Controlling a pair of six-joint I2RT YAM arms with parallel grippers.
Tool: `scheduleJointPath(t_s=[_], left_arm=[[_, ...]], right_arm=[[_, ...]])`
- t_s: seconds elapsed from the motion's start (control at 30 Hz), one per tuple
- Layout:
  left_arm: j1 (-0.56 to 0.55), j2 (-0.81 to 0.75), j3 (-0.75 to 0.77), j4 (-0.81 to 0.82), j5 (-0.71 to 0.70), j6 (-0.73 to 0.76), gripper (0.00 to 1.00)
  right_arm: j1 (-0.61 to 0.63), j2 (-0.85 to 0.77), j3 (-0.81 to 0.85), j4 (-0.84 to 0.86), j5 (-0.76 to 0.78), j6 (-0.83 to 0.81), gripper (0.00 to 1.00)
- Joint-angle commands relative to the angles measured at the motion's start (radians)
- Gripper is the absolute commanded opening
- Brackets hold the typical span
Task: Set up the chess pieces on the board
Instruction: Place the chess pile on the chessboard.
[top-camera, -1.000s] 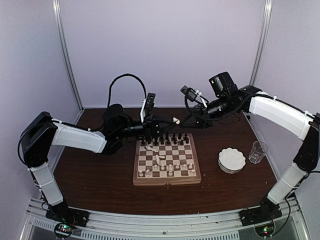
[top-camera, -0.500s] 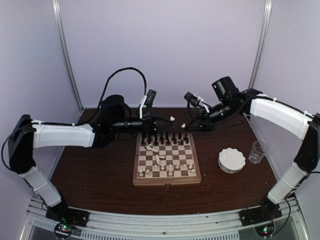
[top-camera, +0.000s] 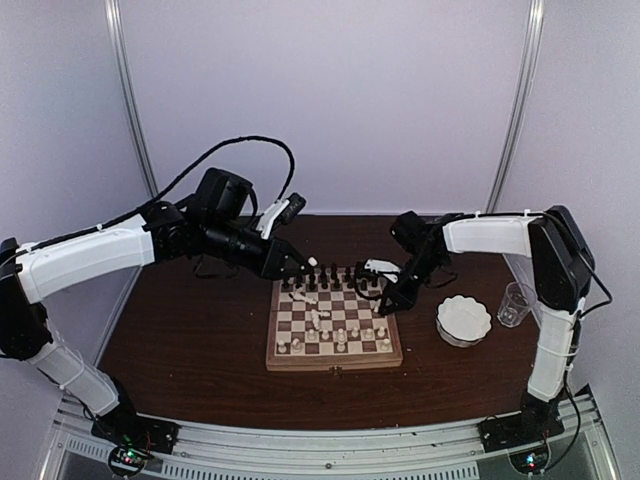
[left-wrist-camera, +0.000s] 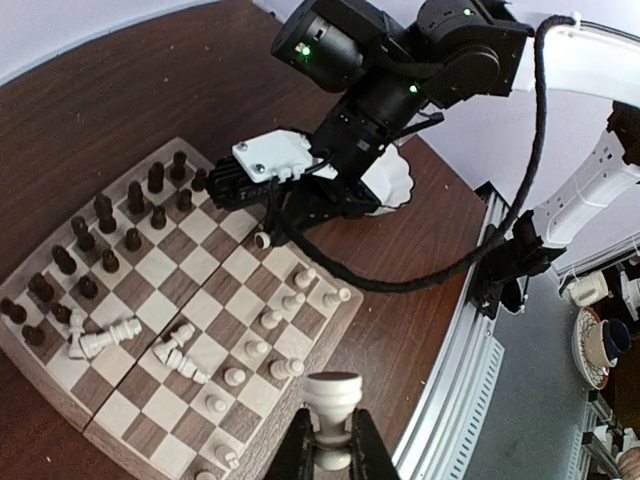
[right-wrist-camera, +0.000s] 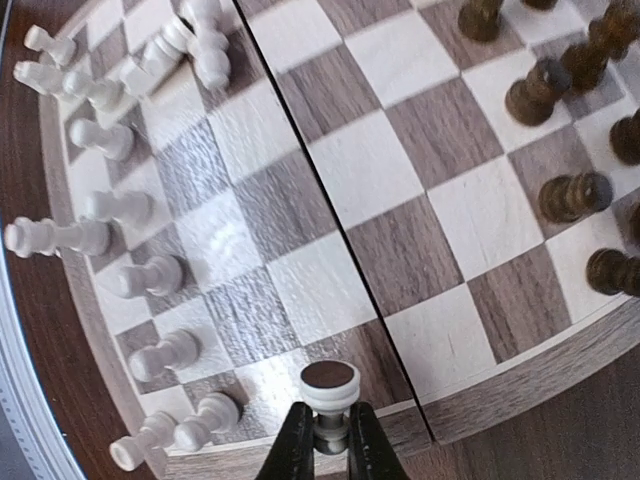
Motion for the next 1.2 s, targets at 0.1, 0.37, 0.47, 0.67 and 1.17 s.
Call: scheduleJointPath(t_s=[0.1,0.37,0.47,0.67,1.17], left_arm=[[-0.002,0.016,0.082,-0.272,-0.019,0.029,0.06],[-0.002,0.015,0.078,-0.254,-0.015,0.009,0.06],[-0.001,0.023,0.083,-0.254,-0.006,0.011,0.06],[-0.003,0.067,0.107,-0.228,0.066,0.004,0.06],[-0.037,0.229,0.132,0.084,0.541,-0.187,0.06]], right_arm=[[0.019,0.058,0.074,-0.035,0.116,-0.021,0.1],[0.021,0.062,0.08,-0.037,0.114,-0.003,0.25],[0.019,0.015,0.083,-0.05,0.09,0.006,0.3],[0.01,-0.17,0.108,-0.128,-0.021,-0.002,0.34],[0.082,-0.468,0.121,-0.303,-0.255,-0.366,0.54]])
